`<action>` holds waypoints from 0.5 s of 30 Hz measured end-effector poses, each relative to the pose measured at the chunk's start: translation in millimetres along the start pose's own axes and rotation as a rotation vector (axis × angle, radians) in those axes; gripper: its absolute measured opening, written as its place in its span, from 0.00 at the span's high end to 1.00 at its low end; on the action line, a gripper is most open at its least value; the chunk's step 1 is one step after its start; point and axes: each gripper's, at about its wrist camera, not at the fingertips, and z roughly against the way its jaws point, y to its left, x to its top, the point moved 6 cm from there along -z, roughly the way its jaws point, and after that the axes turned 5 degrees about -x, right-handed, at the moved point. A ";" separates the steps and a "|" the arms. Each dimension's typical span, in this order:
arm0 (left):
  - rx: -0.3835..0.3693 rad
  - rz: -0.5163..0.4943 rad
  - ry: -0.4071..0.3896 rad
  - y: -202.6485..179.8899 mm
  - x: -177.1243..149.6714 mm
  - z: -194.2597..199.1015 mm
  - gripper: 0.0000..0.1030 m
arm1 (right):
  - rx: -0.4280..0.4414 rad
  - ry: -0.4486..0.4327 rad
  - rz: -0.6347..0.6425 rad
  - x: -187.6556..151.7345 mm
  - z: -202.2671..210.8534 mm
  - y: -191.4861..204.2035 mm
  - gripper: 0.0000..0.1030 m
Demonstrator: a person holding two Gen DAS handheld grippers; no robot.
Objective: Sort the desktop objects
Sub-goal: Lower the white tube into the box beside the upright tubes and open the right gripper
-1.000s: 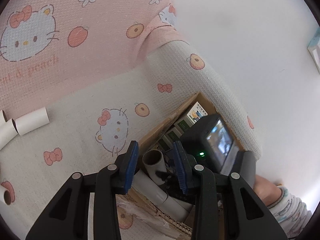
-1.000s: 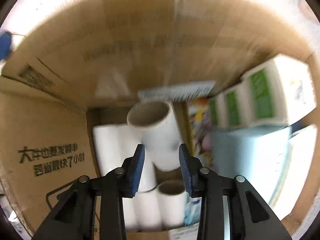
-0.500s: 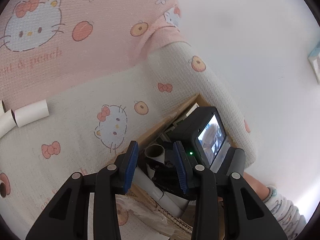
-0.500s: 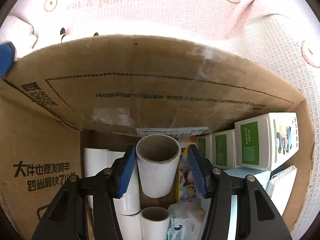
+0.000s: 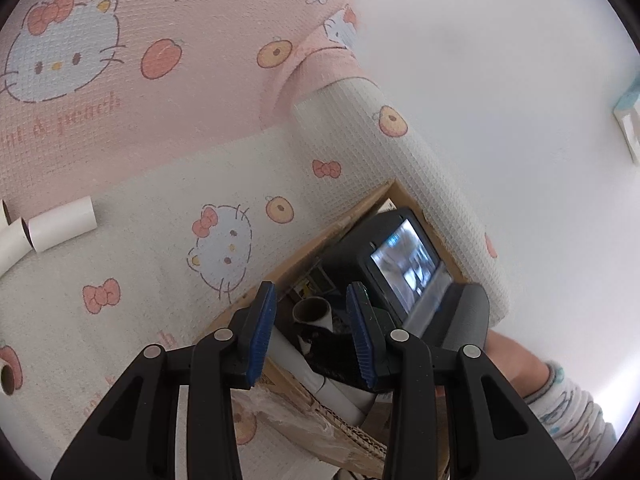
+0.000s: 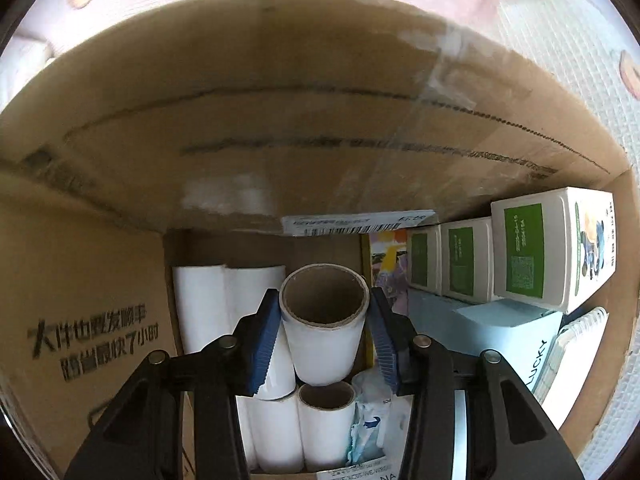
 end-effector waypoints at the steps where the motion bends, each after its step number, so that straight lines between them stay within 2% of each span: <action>1: 0.002 -0.009 0.001 -1.9 -0.6 -0.1 0.61 | 0.004 0.007 0.009 -0.1 0.4 1.9 0.59; 6: 0.035 -0.035 -0.032 -6.0 0.4 4.0 0.52 | -0.008 0.030 0.008 -11.3 5.9 2.7 0.58; 10: 0.023 -0.029 -0.065 -8.4 3.3 7.8 0.48 | -0.025 0.027 0.000 -29.8 23.5 -1.1 0.55; 15: 0.089 -0.060 -0.101 -11.2 2.5 12.3 0.48 | -0.004 -0.044 -0.039 -54.9 64.9 -6.9 0.55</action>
